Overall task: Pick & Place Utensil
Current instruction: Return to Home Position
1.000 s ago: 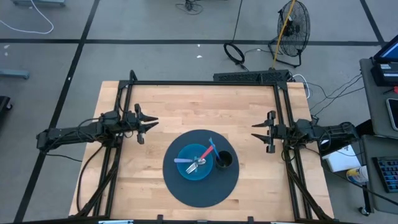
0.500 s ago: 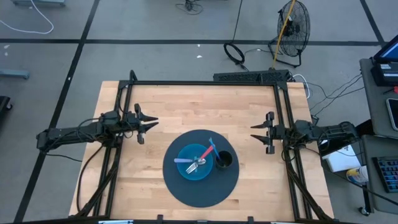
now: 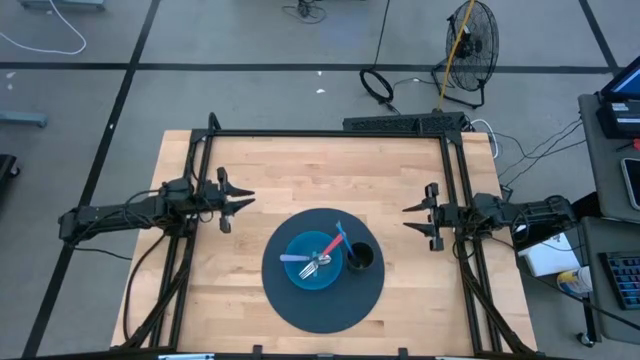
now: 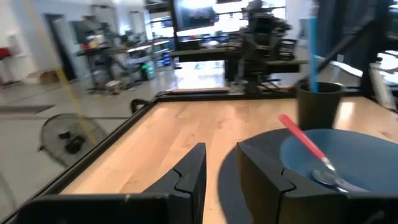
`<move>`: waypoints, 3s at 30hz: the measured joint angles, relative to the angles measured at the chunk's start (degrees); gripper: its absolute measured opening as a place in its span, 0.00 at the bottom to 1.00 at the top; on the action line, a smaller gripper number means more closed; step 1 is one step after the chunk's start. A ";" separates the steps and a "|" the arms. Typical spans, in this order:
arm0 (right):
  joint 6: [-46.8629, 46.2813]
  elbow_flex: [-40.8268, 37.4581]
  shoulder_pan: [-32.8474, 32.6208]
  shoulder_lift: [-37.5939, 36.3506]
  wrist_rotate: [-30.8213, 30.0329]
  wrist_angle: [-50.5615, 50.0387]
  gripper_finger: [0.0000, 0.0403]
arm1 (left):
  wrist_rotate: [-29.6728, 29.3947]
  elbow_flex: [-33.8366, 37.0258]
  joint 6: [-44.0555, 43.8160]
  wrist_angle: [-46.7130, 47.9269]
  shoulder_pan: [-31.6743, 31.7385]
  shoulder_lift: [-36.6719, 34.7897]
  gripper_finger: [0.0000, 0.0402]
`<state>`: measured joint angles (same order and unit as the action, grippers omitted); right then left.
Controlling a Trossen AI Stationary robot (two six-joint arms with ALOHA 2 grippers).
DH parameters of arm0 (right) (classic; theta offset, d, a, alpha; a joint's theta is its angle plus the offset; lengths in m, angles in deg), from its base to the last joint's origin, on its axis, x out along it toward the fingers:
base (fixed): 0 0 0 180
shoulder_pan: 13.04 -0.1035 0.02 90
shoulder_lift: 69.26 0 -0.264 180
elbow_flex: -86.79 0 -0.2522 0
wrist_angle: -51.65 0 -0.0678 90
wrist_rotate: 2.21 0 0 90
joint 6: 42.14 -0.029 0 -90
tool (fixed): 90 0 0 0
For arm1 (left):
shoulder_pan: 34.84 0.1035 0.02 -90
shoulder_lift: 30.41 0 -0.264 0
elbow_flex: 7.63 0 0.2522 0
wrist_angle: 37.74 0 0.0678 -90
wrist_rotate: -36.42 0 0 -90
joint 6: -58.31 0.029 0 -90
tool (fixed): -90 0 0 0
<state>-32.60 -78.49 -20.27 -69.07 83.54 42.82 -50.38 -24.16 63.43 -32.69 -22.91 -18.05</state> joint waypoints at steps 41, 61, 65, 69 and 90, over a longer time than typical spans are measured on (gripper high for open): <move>-1.34 -0.15 0.00 0.00 -0.11 -1.75 0.38 | -4.81 0.02 7.65 5.54 -13.38 -9.25 0.23; -2.89 -0.15 0.00 0.00 -0.24 -1.29 0.38 | -6.32 1.90 12.65 4.30 -19.49 -12.08 0.23; -2.90 -0.15 0.00 -0.01 -0.28 -0.85 0.38 | -6.29 1.90 13.92 5.98 -19.92 -12.09 0.23; -2.89 -0.15 0.00 -0.02 -0.26 -0.60 0.38 | -6.24 1.82 14.26 7.21 -20.01 -12.06 0.23; -2.89 -0.15 0.00 0.00 -0.22 -0.49 0.38 | -6.07 1.81 14.33 7.80 -16.73 -12.01 0.23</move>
<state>-35.48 -78.65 -20.27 -69.07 83.32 42.34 -56.45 -22.34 77.76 -24.89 -39.63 -30.06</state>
